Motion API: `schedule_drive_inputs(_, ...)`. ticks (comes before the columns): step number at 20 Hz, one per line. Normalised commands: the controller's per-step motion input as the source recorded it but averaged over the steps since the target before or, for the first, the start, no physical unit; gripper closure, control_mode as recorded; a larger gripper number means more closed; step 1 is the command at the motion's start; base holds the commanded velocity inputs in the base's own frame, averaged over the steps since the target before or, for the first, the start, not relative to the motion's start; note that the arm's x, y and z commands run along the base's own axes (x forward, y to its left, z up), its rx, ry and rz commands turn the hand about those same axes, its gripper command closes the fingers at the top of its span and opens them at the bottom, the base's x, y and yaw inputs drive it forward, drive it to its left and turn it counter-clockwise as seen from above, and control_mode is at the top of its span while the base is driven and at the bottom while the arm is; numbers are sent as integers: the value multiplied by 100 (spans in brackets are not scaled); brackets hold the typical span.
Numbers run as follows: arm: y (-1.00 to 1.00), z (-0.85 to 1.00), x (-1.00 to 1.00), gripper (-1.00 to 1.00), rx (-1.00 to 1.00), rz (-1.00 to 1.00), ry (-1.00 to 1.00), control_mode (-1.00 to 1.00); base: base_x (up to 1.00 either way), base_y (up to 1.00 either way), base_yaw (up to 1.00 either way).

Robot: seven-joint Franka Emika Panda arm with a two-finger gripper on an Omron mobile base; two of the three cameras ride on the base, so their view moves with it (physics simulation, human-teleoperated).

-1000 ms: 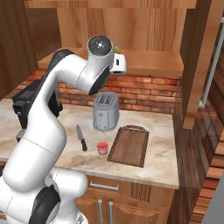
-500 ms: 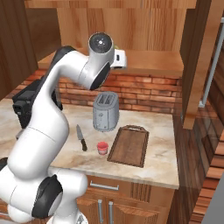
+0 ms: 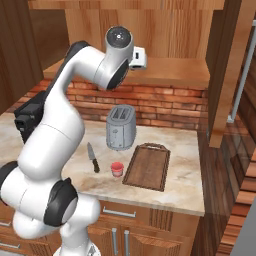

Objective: Pick the bread, place it on the cutting board, pick the jam, place it on the counter, and close the cabinet.

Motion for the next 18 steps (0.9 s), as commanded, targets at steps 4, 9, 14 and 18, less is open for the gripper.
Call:
schedule_drive_inputs(4, 0, 0, 48, -100, 0, 0, 0, -100, 0, 0, 0)
schedule_drive_inputs(9, 0, 0, 51, -100, 0, 0, 0, -100, 0, 0, 0)
schedule_drive_inputs(14, 0, 0, 56, -100, 0, 0, 0, -100, 0, 0, 0)
schedule_drive_inputs(18, 0, 0, 56, -100, 0, 0, 0, -100, 0, 0, 0)
